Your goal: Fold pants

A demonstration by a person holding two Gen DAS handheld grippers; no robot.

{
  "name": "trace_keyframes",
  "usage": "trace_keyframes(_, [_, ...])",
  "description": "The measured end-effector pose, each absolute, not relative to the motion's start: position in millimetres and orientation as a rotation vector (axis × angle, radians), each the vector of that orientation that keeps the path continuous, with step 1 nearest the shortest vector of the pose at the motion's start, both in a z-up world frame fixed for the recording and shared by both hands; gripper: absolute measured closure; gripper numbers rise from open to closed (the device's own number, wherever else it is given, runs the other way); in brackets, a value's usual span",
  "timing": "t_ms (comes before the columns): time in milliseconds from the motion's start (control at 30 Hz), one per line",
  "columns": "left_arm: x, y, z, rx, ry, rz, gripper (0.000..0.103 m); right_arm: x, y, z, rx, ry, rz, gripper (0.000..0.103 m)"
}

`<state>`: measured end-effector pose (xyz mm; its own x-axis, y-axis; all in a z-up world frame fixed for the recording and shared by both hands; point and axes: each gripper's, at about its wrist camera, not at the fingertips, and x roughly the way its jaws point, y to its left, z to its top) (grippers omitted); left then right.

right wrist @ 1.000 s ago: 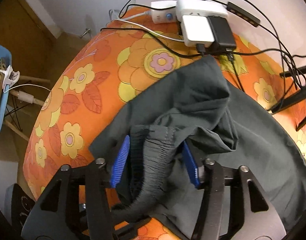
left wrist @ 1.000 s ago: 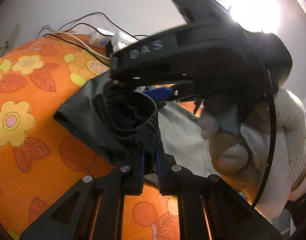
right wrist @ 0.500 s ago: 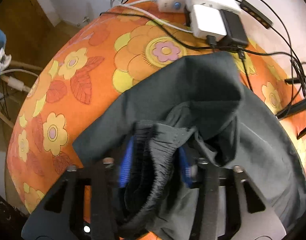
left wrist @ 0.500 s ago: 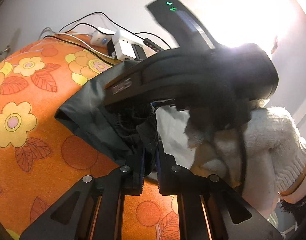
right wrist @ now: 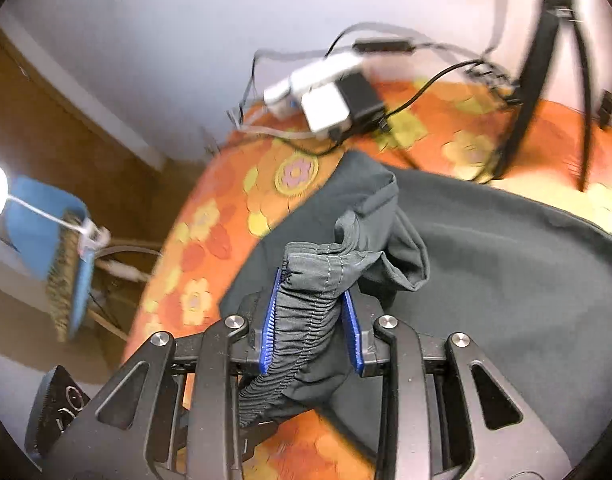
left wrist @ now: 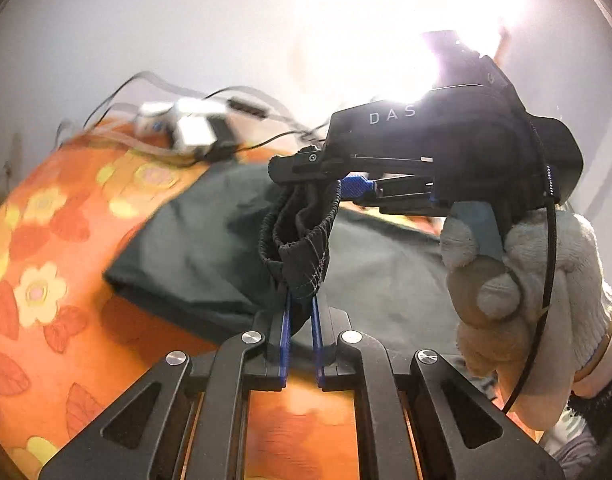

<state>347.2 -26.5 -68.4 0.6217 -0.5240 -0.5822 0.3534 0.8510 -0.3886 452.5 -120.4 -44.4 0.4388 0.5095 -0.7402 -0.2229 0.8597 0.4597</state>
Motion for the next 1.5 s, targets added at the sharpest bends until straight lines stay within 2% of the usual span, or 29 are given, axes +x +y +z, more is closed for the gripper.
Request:
trace_keyframes(367, [306,-148,-15,-0.115,0.715,-0.661,0.099,401,-256,14,0.42,0.887,0.402,0.074])
trace_keyframes(633, [291,-215,-11,-0.124,0.774,-0.79,0.098,362,-368,16,0.453,0.856,0.319,0.074])
trace_keyframes(833, [287,-208,-20,-0.027,0.771,-0.712,0.097,329,-466,-16,0.558,0.869,0.249,0.074])
trace_keyframes(1100, [326,-185,-73,-0.071,0.862,-0.568,0.097,300,-564,-59,0.676,0.894,0.152,0.074])
trace_keyframes(1400, [346,-176,-102,-0.032,0.911,-0.51,0.097,296,-603,-87,0.716,0.92,0.127,0.073])
trace_keyframes(1467, [345,-176,-104,-0.04,0.923,-0.509,0.097,296,-605,-89,0.689,0.934,0.102,0.071])
trace_keyframes(1500, [344,-176,-104,-0.04,0.923,-0.509,0.097,293,-608,-88,0.673,0.936,0.06,0.066])
